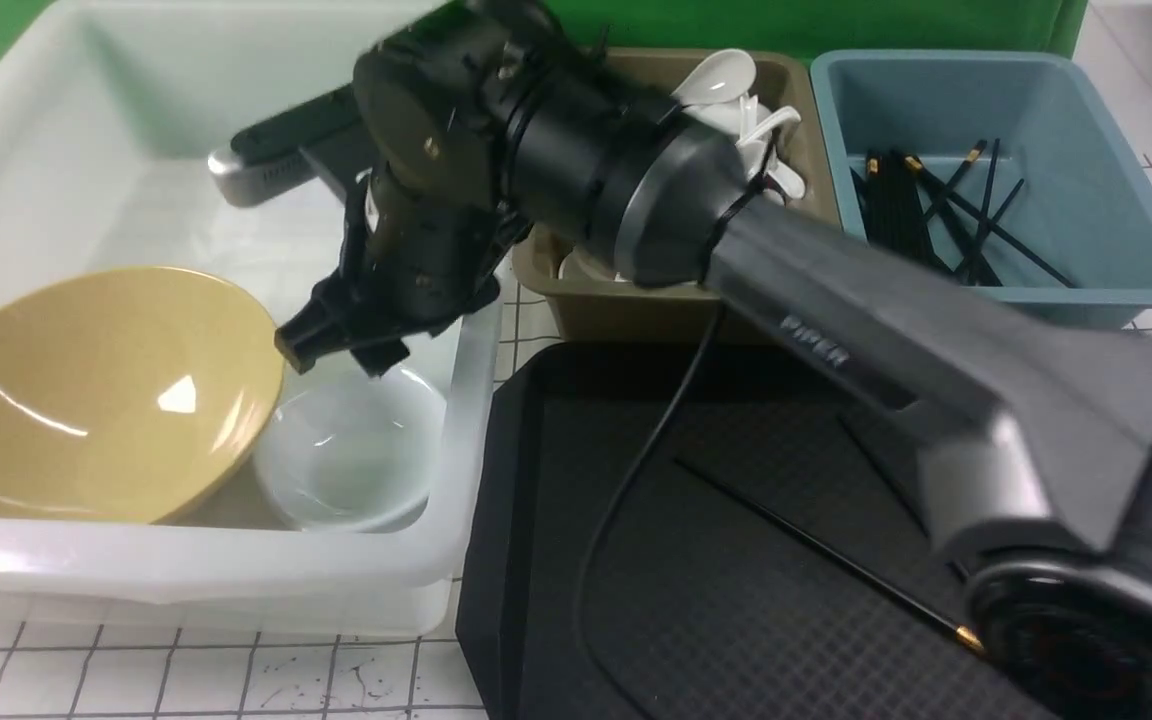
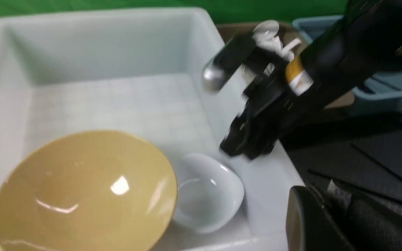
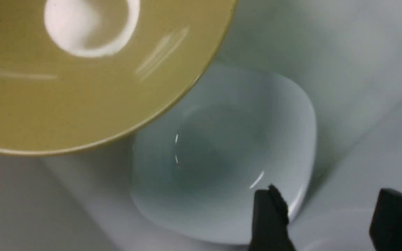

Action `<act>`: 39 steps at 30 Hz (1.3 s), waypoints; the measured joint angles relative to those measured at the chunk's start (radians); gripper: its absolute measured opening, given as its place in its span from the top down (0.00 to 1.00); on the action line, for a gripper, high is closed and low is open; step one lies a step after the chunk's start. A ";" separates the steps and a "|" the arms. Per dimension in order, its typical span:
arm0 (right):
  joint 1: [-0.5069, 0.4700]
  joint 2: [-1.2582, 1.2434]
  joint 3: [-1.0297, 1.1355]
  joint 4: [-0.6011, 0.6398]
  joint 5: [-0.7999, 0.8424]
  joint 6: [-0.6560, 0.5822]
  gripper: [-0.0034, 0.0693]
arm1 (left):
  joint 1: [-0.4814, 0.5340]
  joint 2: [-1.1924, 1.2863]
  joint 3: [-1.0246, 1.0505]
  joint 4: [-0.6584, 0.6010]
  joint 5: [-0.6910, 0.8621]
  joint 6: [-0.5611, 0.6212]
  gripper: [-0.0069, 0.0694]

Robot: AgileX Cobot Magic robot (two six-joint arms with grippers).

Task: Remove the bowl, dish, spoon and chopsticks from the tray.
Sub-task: Use the right arm to put the plate into the large storage box on the left, then use the right arm to grab a chopstick

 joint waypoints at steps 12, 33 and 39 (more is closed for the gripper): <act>-0.257 -0.640 0.829 -0.029 -0.003 -0.245 0.36 | 0.000 -0.008 0.332 0.001 -0.082 0.010 0.86; -0.413 -0.666 1.609 0.029 -0.571 -0.213 0.52 | 0.000 -0.073 0.564 0.002 -0.352 0.031 0.86; -0.413 -0.633 1.590 0.156 -0.611 -0.373 0.81 | 0.000 -0.073 0.573 0.000 -0.412 0.032 0.86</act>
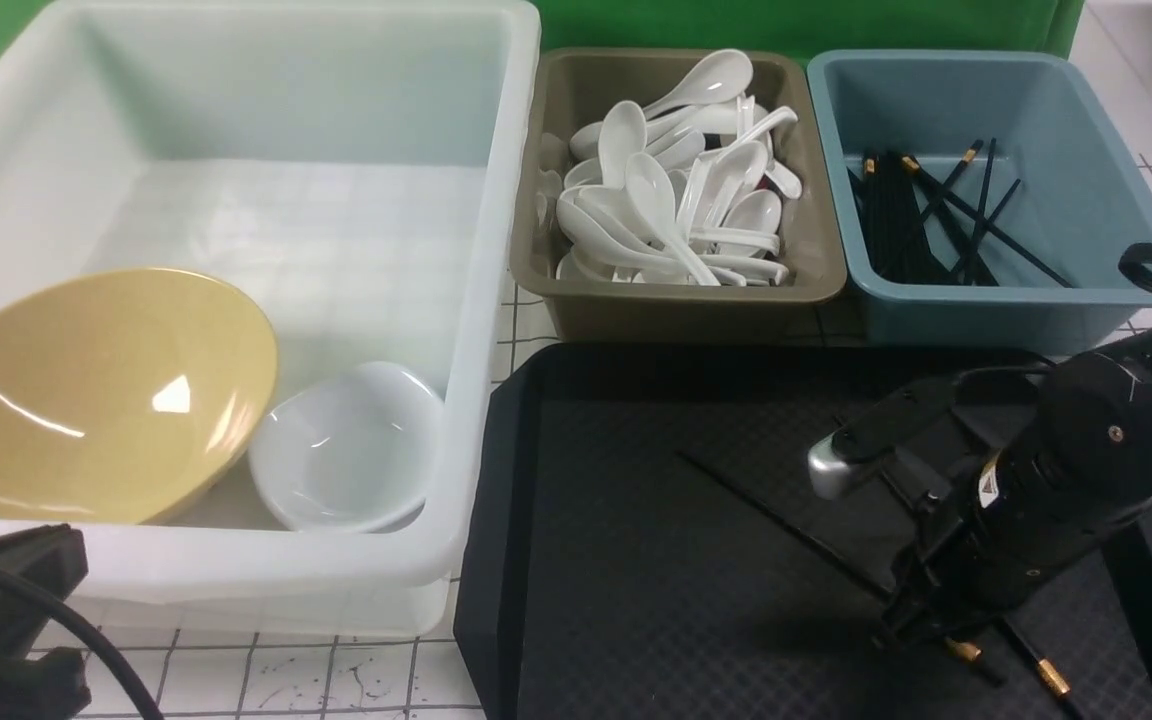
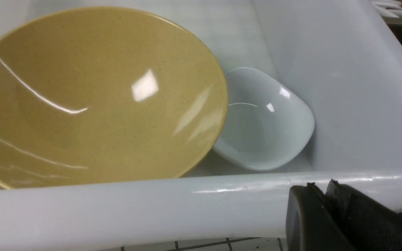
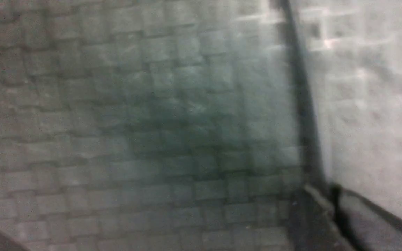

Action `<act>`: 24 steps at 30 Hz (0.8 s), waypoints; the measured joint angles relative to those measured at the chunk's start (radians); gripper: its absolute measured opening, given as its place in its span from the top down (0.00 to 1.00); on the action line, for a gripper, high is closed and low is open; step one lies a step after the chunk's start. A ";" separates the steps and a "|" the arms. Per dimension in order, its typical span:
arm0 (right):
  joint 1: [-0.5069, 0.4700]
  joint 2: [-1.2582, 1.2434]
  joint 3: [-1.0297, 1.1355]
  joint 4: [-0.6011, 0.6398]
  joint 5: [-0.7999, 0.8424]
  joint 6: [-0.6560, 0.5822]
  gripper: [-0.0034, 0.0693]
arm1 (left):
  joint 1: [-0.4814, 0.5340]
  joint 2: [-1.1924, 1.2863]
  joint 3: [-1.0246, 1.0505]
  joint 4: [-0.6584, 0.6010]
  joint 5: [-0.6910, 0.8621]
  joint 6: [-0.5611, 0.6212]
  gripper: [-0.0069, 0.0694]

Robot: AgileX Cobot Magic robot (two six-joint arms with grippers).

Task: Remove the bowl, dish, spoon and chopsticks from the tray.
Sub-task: Use the right arm to grab a chopstick, then use the right arm to put a chopstick into the small storage box on the right

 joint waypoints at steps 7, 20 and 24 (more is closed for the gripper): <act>0.000 -0.129 -0.084 0.028 0.113 -0.049 0.84 | 0.000 0.000 0.040 -0.001 -0.049 0.002 0.86; -0.271 0.045 -0.346 0.025 -0.511 0.100 0.82 | 0.000 0.000 0.047 -0.016 -0.082 0.002 0.86; -0.290 0.182 -0.426 0.025 -0.400 0.134 0.67 | 0.000 0.000 0.047 -0.021 -0.080 0.002 0.86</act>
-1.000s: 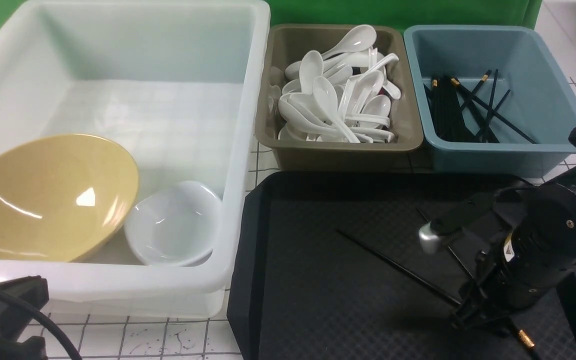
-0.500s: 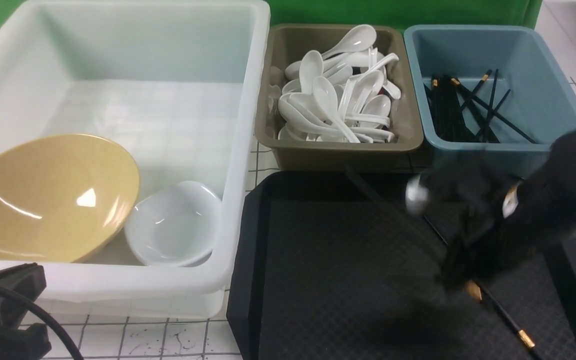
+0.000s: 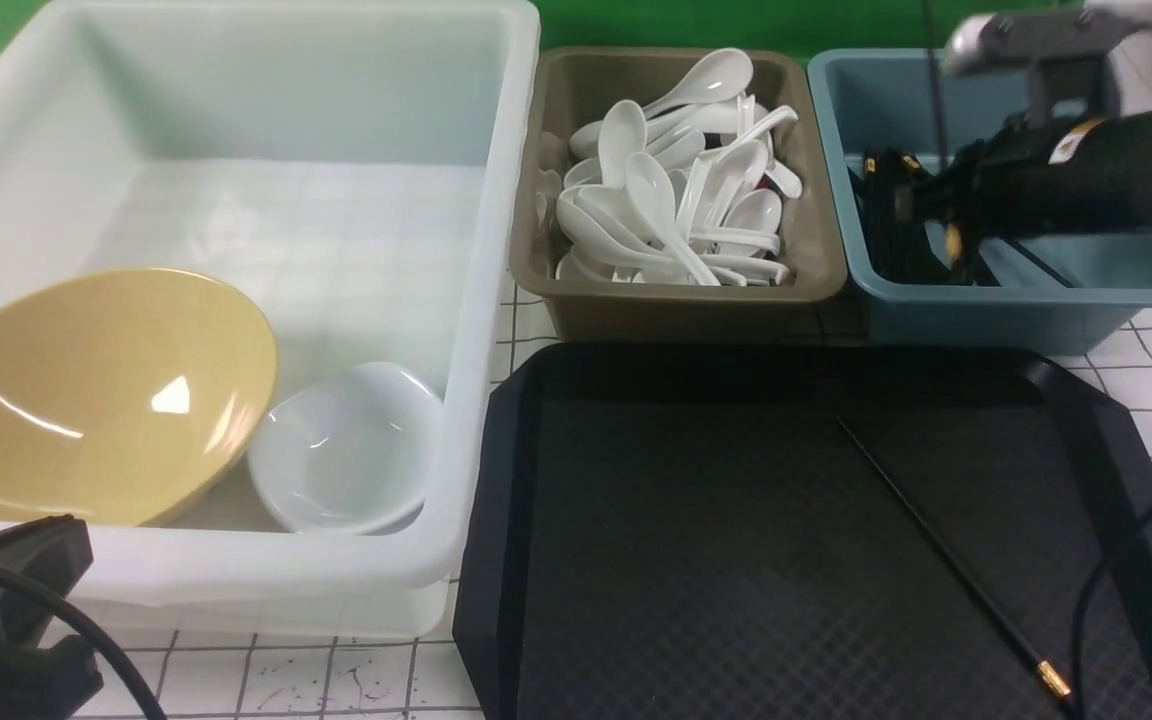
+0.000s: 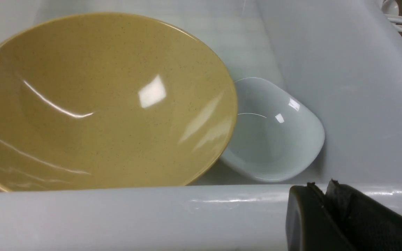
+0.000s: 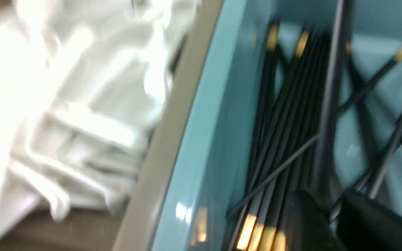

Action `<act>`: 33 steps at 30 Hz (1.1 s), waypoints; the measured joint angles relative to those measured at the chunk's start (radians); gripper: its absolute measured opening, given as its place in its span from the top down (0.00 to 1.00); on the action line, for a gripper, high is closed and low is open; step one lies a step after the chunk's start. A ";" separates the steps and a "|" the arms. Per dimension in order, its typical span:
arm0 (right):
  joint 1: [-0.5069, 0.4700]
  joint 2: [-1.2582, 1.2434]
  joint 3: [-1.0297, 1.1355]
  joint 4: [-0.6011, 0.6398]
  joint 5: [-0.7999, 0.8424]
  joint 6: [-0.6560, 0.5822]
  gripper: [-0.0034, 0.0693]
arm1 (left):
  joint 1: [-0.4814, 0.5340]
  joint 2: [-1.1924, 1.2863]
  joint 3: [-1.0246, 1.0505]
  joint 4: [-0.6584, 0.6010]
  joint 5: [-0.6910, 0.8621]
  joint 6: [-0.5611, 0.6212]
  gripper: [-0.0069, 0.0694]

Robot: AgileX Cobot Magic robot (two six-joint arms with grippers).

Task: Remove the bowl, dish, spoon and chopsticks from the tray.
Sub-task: Use the right arm to put a chopstick into the small storage box on the right, then use the right arm to grab a chopstick

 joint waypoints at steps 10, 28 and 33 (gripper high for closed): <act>0.012 -0.103 -0.085 -0.012 0.545 -0.005 0.40 | 0.000 0.000 0.000 -0.012 0.007 0.004 0.86; 0.229 -0.217 0.477 -0.130 0.491 -0.023 0.55 | 0.000 0.000 0.023 -0.053 -0.016 0.004 0.86; 0.236 -0.243 0.447 -0.130 0.524 0.014 0.63 | 0.000 0.000 0.023 -0.055 -0.016 0.004 0.86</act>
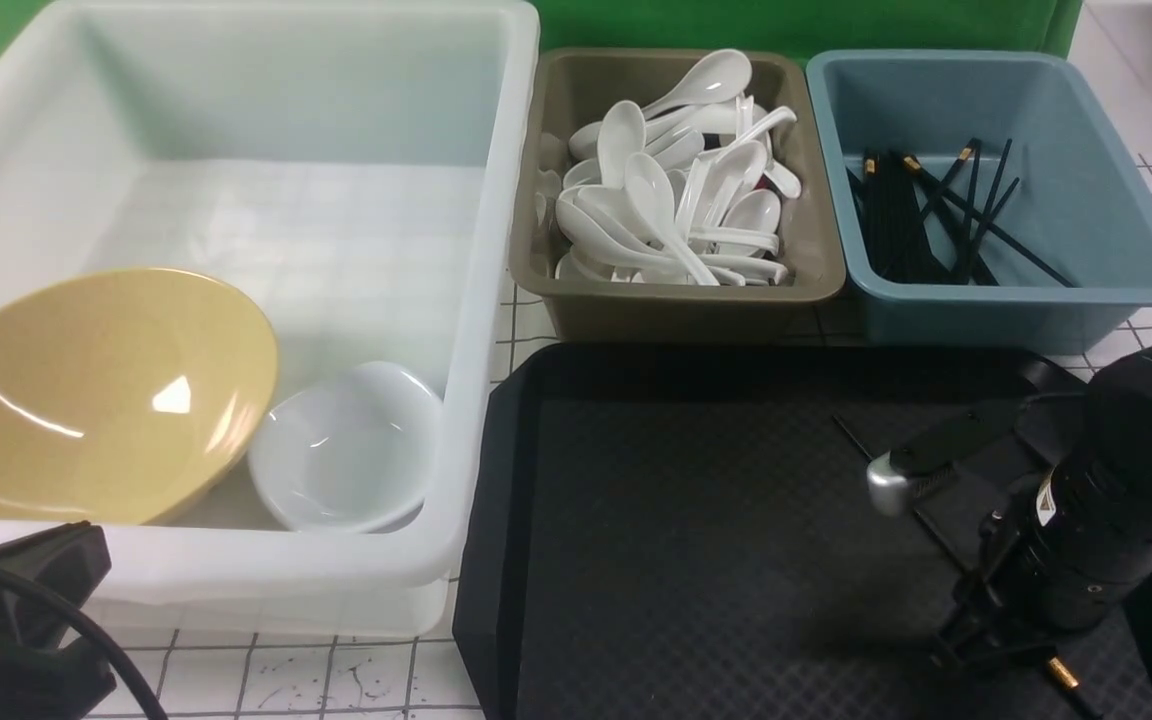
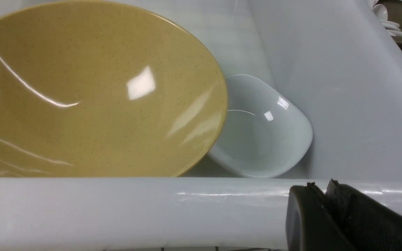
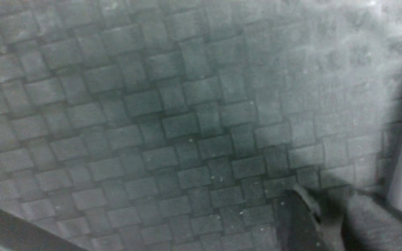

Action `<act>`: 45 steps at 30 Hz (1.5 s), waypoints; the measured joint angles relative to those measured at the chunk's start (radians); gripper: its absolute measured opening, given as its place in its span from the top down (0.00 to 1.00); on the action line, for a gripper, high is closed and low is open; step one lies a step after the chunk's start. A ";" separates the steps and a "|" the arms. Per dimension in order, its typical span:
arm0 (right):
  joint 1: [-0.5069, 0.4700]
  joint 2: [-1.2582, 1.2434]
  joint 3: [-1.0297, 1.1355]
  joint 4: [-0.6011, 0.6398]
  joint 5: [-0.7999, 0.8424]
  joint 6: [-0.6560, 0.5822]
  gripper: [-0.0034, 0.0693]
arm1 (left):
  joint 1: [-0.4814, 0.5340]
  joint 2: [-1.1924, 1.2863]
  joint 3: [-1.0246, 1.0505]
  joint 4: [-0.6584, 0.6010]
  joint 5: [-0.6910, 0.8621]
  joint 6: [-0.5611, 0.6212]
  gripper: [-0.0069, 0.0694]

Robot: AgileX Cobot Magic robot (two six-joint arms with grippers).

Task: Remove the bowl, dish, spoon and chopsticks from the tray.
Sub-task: Use the right arm to grab a chopstick, then use the right arm to put a chopstick into the small storage box on the right

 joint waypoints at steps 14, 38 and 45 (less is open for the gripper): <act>-0.066 0.047 -0.001 0.000 -0.021 0.017 0.60 | 0.000 0.000 0.000 0.000 -0.015 0.000 0.86; -0.244 0.297 -0.639 -0.156 -0.388 0.318 0.70 | 0.000 0.000 0.007 0.017 -0.068 0.034 0.86; -0.247 0.318 -0.761 -0.154 -0.151 0.318 0.52 | 0.000 0.000 0.007 0.007 -0.068 0.034 0.86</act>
